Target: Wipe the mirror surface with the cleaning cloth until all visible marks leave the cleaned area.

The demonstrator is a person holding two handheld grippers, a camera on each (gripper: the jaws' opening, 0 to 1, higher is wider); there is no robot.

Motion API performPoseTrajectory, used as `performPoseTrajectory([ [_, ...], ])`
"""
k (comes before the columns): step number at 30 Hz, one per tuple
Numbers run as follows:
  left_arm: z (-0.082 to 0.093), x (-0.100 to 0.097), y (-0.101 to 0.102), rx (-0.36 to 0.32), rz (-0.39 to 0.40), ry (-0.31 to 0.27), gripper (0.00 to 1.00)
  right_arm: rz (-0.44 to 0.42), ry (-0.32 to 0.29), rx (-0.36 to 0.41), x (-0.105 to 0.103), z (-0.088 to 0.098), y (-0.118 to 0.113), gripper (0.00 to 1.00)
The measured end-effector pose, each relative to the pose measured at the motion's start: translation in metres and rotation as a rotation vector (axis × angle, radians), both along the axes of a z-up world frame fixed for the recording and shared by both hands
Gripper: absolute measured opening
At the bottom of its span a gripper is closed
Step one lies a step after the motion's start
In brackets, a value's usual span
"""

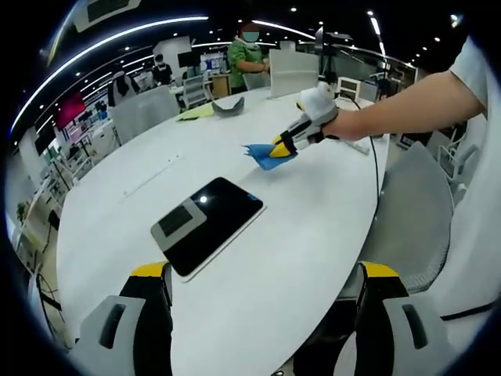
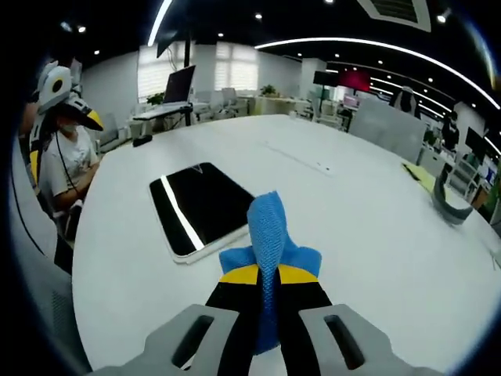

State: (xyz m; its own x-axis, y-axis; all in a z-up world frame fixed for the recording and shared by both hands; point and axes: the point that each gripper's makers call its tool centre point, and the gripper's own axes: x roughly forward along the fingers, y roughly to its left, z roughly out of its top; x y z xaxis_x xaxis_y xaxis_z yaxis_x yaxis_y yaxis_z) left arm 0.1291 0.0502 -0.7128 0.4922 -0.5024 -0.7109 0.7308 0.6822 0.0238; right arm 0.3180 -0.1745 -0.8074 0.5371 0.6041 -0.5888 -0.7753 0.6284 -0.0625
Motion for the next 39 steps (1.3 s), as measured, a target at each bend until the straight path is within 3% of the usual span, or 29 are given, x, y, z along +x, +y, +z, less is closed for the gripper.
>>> performPoseTrajectory([
  [16,-0.010,0.003,-0.003,0.033,0.019,0.037,0.99,0.024,0.072,-0.020,0.003,-0.047,-0.004,0.02],
  [18,-0.011,0.003,-0.003,0.033,0.026,0.043,0.99,0.015,0.066,0.013,0.004,-0.045,-0.004,0.02],
  [23,-0.018,0.003,-0.002,0.041,0.032,0.059,0.99,0.018,0.046,0.018,0.004,-0.045,-0.004,0.02],
  [33,-0.016,0.006,-0.006,0.030,0.028,0.050,0.99,0.029,0.027,0.041,0.003,-0.044,-0.003,0.04],
  [39,-0.012,0.005,-0.003,0.036,0.031,0.042,0.99,0.075,0.028,0.049,-0.004,-0.044,0.001,0.13],
])
